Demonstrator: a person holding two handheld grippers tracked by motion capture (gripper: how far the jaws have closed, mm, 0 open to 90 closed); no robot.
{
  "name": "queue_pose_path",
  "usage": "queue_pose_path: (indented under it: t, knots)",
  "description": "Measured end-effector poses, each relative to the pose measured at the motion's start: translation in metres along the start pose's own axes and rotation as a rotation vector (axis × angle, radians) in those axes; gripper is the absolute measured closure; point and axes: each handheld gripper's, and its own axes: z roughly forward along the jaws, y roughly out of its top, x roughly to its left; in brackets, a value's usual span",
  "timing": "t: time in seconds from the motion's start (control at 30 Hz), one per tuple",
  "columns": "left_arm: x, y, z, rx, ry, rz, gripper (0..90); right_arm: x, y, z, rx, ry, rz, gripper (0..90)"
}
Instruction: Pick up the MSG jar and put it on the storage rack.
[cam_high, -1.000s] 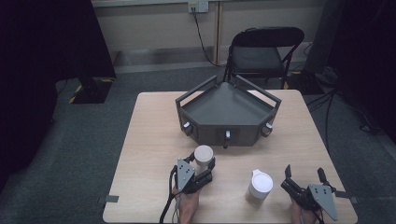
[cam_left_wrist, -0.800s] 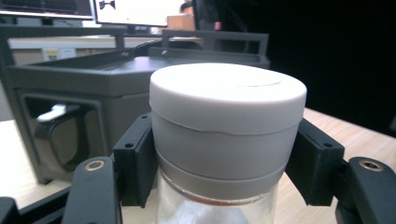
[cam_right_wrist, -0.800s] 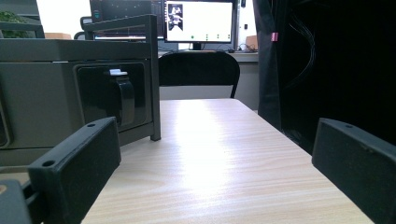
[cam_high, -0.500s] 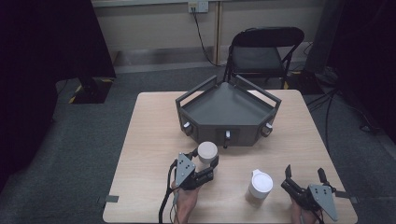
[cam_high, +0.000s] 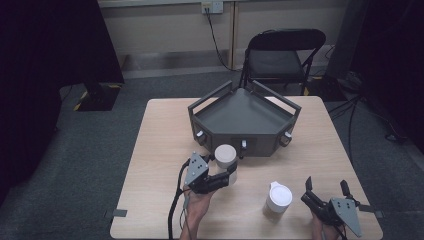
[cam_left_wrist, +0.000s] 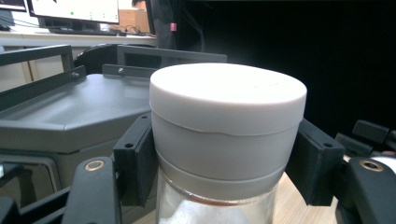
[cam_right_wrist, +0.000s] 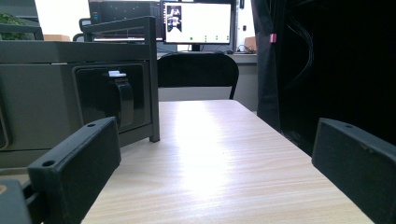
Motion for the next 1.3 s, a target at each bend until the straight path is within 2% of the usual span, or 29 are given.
queue_pose_path:
  t: [0.23, 0.33, 0.43, 0.47, 0.5, 0.67, 0.7, 0.9, 0.93, 1.0, 1.13, 1.17, 1.3]
  knots:
    - [0.010, 0.022, 0.007, 0.005, -0.018, 0.001, 34.3, 0.000, 0.000, 0.000, 0.000, -0.001, 0.001, 0.2]
    - [0.020, 0.033, 0.013, 0.003, -0.038, -0.027, 34.3, 0.000, 0.000, 0.000, -0.001, 0.000, 0.002, 0.2]
    - [0.021, 0.045, 0.018, 0.007, -0.023, -0.013, 34.3, 0.000, 0.000, 0.000, 0.000, 0.000, 0.002, 0.1]
    - [0.022, 0.054, 0.022, 0.017, -0.016, -0.001, 34.3, 0.000, 0.000, 0.000, 0.001, 0.000, 0.002, 0.1]
    - [0.022, 0.054, 0.022, 0.017, -0.016, -0.001, 34.3, 0.000, 0.000, 0.000, 0.002, 0.000, 0.003, 0.2]
    - [0.029, 0.075, 0.029, 0.021, -0.019, -0.004, 34.3, -0.001, 0.000, 0.000, 0.002, 0.002, 0.003, 0.1]
    - [0.030, 0.086, 0.033, 0.035, -0.005, -0.009, 34.3, -0.001, 0.000, 0.000, 0.002, 0.002, 0.002, 0.2]
    - [0.029, 0.104, 0.042, 0.041, 0.039, -0.004, 34.3, -0.001, 0.000, 0.000, 0.001, 0.002, 0.003, 0.2]
    - [0.024, 0.110, 0.047, 0.052, 0.074, 0.007, 34.3, -0.001, 0.000, 0.000, 0.002, 0.002, 0.003, 0.2]
    - [0.022, 0.113, 0.050, 0.056, 0.089, 0.017, 34.3, -0.001, 0.000, 0.000, 0.002, 0.003, 0.002, 0.2]
    - [0.014, 0.120, 0.070, 0.072, 0.178, 0.015, 34.3, -0.001, 0.001, 0.001, 0.006, 0.008, -0.001, 0.2]
    - [0.014, 0.120, 0.070, 0.072, 0.178, 0.015, 34.3, -0.001, 0.001, 0.001, 0.006, 0.008, -0.001, 0.2]
    - [0.013, 0.121, 0.085, 0.068, 0.232, 0.038, 34.3, -0.001, 0.001, 0.001, 0.008, 0.008, 0.000, 0.2]
